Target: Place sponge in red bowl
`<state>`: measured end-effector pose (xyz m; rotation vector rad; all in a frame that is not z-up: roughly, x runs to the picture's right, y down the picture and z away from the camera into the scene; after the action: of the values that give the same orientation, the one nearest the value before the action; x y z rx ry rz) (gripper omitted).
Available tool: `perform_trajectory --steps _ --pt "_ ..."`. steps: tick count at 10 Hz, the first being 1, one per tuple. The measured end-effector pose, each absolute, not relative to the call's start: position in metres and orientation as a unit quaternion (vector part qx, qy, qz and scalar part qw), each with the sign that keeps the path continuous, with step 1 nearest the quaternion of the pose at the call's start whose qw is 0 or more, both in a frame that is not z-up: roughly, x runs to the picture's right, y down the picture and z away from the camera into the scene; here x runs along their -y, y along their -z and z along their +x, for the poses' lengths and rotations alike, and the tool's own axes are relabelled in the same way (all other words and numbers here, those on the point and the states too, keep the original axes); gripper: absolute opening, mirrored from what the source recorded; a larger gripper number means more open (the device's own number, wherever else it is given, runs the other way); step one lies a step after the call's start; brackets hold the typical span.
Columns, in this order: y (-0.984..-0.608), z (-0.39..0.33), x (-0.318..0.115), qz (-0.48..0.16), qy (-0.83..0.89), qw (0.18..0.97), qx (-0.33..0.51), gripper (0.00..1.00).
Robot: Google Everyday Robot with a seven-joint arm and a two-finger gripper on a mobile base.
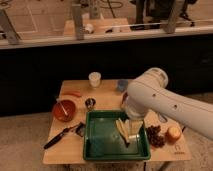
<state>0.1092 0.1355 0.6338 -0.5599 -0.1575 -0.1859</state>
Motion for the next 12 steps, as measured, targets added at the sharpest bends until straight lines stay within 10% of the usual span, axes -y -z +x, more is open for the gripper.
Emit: perform_trajectory --steps 12 --pt "-0.728 -0.001 -0.238 -0.337 0.124 0.901 0.244 0.80"
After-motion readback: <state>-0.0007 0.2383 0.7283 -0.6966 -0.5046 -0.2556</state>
